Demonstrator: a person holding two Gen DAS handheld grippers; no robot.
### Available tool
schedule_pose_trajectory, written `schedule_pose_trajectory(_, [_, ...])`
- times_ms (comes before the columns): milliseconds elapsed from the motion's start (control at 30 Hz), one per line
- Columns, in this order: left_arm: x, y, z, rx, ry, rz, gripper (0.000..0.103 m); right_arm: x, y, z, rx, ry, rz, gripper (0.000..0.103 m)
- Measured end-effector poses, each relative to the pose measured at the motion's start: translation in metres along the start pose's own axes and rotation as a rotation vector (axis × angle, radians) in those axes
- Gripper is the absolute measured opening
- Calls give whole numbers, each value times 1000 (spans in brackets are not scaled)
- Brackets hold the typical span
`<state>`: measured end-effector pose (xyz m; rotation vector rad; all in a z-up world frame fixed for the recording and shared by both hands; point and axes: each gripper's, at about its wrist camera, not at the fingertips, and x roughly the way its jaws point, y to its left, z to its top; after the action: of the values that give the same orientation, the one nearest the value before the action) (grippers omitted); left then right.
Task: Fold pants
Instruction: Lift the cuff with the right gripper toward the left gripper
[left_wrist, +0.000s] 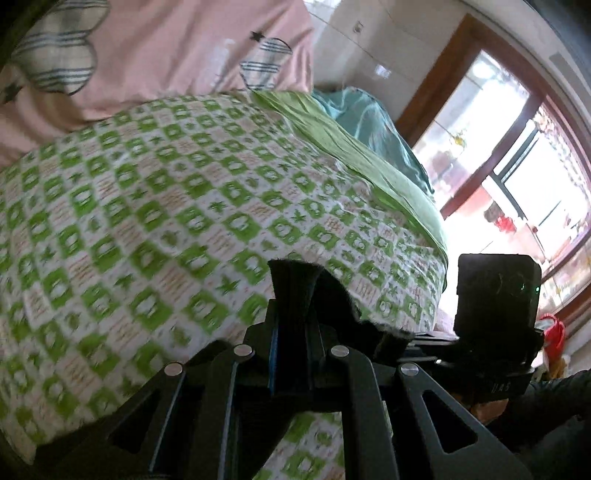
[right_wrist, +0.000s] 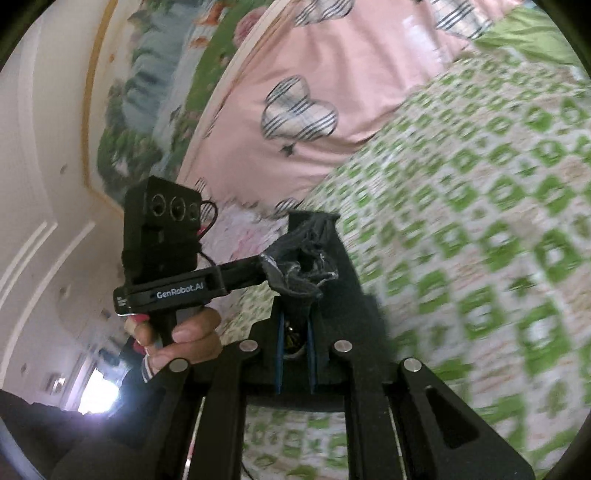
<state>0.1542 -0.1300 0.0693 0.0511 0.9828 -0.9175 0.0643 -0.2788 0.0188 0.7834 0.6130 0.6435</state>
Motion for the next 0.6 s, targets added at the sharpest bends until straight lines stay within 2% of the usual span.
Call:
schedule_pose_trajectory(300, [-33, 57, -59, -145, -38, 53, 10, 69, 22, -30, -40, 135, 49, 11])
schedule_pose_trajectory(600, [-33, 103, -106, -277, -37, 87, 10, 119, 19, -60, -61, 245, 16, 11])
